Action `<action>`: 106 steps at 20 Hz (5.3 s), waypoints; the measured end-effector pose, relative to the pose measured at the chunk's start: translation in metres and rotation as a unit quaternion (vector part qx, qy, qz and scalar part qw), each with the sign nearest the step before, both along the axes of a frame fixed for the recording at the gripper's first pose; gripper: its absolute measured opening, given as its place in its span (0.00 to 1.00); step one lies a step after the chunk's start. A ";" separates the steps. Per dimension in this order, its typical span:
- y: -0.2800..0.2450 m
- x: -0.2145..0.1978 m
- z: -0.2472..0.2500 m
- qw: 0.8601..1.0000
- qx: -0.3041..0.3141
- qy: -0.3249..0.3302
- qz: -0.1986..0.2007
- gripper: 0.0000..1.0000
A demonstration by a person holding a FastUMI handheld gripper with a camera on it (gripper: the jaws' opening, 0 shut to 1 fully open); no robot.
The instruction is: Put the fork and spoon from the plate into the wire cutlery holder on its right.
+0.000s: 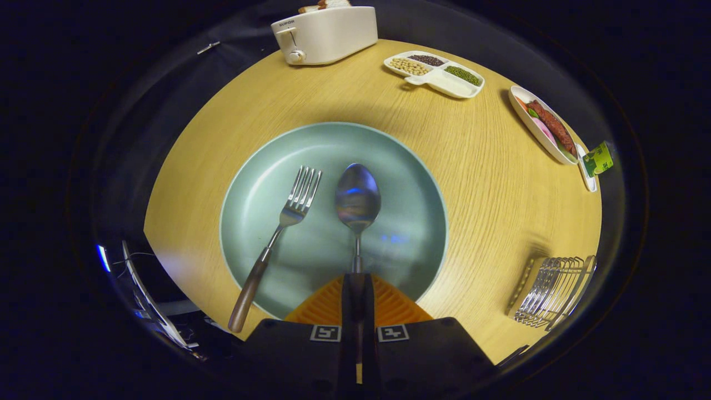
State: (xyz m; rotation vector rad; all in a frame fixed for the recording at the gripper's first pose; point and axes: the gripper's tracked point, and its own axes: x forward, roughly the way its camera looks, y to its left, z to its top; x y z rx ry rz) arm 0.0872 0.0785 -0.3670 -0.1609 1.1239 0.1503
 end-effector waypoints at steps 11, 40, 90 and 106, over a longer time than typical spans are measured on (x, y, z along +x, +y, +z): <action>-0.053 -0.028 0.089 0.995 0.071 -0.048 -0.042 0.09; -0.240 -0.079 0.117 0.993 0.042 0.044 -0.104 0.24; 0.052 -0.014 -0.006 0.998 0.013 -0.022 -0.056 0.70; 0.026 -0.020 0.022 0.996 0.081 -0.006 -0.031 0.08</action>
